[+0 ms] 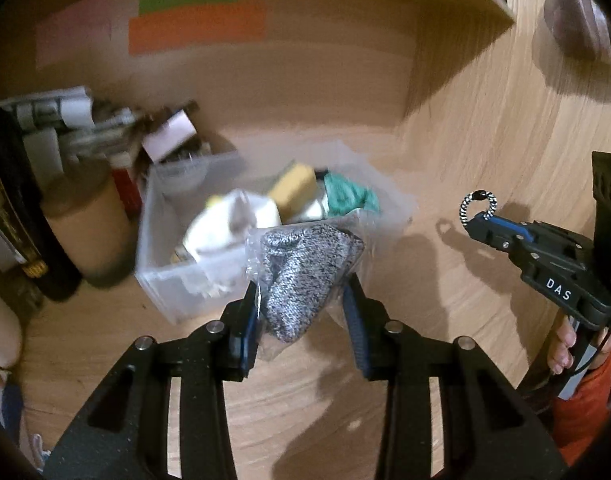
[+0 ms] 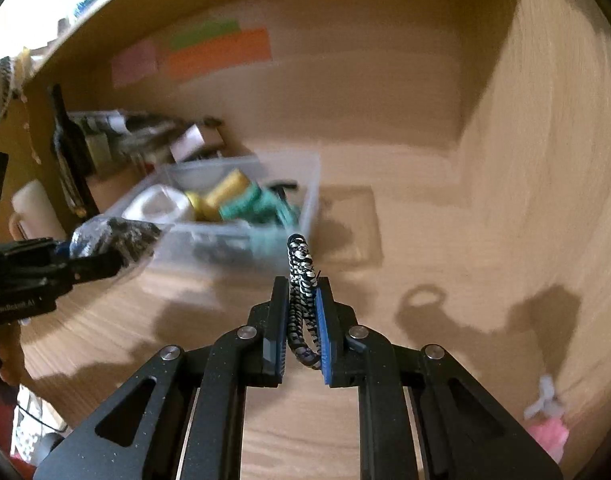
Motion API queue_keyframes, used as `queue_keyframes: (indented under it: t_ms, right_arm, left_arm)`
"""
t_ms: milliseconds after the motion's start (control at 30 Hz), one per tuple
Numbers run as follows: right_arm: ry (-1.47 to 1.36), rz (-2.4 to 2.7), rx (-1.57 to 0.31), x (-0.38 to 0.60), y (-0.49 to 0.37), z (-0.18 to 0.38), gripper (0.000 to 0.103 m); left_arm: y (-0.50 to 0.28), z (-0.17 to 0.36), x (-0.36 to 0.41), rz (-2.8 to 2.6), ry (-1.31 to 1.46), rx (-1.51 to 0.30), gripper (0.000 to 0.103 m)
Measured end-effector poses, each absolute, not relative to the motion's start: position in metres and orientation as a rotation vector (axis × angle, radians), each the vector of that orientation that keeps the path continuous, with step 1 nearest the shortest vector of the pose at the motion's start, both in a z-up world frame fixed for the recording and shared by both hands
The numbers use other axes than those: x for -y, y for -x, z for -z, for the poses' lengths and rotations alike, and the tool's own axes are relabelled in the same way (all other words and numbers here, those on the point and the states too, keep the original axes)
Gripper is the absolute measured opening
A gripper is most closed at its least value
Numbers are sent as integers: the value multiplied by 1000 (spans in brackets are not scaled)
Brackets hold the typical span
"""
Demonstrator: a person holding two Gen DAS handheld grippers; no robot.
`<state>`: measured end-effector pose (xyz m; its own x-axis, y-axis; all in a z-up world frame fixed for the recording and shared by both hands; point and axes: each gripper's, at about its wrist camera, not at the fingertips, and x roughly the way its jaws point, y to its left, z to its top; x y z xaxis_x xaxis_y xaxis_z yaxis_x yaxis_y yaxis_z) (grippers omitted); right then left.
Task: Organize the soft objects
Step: 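Place the bagged gloves and bracelet into the clear box and open both tools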
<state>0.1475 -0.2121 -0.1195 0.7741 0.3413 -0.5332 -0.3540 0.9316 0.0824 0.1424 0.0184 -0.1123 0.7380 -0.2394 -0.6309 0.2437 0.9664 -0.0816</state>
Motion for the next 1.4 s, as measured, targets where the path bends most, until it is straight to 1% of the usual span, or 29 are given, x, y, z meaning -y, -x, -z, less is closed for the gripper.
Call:
queue_keyframes:
  t_ms: [200,433,567,900,967,1033,1067,1100,1333,1400]
  right_arm:
    - [53,-435,-482,190,-155,93,12]
    - [56,-520,-422,163,-178,72,12]
    - [39,-557,-454,148,-197,78,12]
    - [79,-540,-624,120,-244,120,12]
    - [86,-539,-647,119,-249,125,12]
    - [95,-533,-671,118,-252,130,13]
    - [99,-533,-679,117,-253,131,13]
    - [103,-536,-687,118,-253,132,15]
    - [130,-518,-668,123,-247,125,39]
    - [128,-524,-651,126,-242,120,44]
  left_arm:
    - [-158,91,-24,214,9,-618,38]
    - [-188,90,-24,184,15,-622,38]
    - [-204,102,-14,186,-1,-662,38]
    - [-235,134,-5,177,-32,-744,39]
    - [-237,136,-4,185,-31,-758,41]
    - [-238,138,-2,191,-39,-762,45]
    - [-237,139,-1,189,-47,-762,49]
    - [-237,140,0,188,-52,-762,52]
    - [-226,133,-6,196,-32,-752,58]
    - [-220,128,-7,197,-30,-736,59]
